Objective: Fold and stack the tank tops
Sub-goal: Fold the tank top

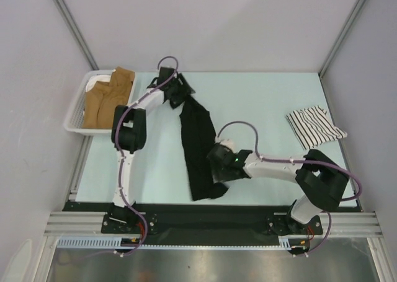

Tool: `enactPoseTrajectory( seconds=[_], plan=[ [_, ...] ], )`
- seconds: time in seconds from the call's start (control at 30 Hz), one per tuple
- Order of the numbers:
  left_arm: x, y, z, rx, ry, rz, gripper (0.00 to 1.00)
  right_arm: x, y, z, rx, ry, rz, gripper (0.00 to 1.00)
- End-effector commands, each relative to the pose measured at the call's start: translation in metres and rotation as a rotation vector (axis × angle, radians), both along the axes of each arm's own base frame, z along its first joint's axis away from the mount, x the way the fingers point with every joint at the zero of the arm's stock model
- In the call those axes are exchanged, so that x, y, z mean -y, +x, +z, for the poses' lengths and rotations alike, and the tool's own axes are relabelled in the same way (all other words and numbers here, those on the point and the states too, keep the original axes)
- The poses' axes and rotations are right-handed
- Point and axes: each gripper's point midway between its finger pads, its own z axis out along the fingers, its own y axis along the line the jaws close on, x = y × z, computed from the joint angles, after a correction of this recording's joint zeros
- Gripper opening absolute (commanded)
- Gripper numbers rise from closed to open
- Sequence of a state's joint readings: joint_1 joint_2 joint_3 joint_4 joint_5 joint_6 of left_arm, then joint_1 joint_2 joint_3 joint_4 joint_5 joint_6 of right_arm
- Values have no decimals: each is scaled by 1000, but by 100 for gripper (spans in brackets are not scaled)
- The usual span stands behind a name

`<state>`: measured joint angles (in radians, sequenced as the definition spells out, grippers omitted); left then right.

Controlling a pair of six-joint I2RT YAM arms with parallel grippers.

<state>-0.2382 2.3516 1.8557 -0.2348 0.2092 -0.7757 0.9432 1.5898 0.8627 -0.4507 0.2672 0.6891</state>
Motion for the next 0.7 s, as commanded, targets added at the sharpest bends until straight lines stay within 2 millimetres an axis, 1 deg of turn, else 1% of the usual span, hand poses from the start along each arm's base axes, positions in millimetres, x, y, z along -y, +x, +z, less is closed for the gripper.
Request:
enactPoseTrajectory(
  seconds=[0.0,0.03,0.07,0.1,0.13,0.17,0.2,0.23,0.27,0.3,0.33,0.37,0.4,0.43,0.47,0.5,0.53,0.57,0.6,0.63,0.67],
  plan=[
    [96,14,65,127,-74,-219,67,-16,-78,-15,-261,28,36,69],
    [112,16,47,108,-82,-247,70,-15,-74,-10,-242,34,21,69],
    [117,27,76,173,-102,-251,74,-13,-67,-5,-219,41,4,70],
    [115,26,74,160,-99,-248,78,-5,-52,5,-185,72,-36,70],
    [104,32,77,170,-90,-228,83,-3,-45,10,-174,91,-44,70],
    [95,31,106,220,-91,-218,86,2,-37,14,-161,100,-39,70],
    [83,28,87,193,-68,-203,90,11,-20,24,-128,124,-76,70],
    [66,28,95,219,-39,-191,94,18,-10,29,-106,132,-96,70],
    [54,25,120,260,-16,-173,94,23,-2,33,-90,144,-85,71],
    [44,16,108,230,13,-171,94,23,10,38,-67,186,-91,71],
    [32,12,112,240,49,-173,94,38,31,42,-52,224,-152,70],
    [22,4,100,207,82,-164,94,34,36,47,-62,282,-120,69],
    [12,-6,115,209,105,-158,94,30,53,54,-20,341,-117,69],
    [3,-13,113,200,140,-157,94,37,71,60,5,378,-146,68],
    [-4,-21,114,193,162,-152,94,33,77,61,-6,423,-133,67],
    [-16,-40,109,171,192,-146,94,28,94,67,35,465,-126,67],
    [-25,-49,110,168,204,-133,94,31,111,64,34,478,-156,66],
    [-34,-74,79,91,227,-135,94,26,118,63,21,505,-153,65],
    [-38,-84,103,150,217,-125,94,21,132,66,39,544,-151,65],
    [-41,-96,101,149,216,-125,94,15,148,76,62,573,-147,65],
    [-43,-108,96,138,214,-125,94,16,159,57,26,562,-174,65]
  ],
)
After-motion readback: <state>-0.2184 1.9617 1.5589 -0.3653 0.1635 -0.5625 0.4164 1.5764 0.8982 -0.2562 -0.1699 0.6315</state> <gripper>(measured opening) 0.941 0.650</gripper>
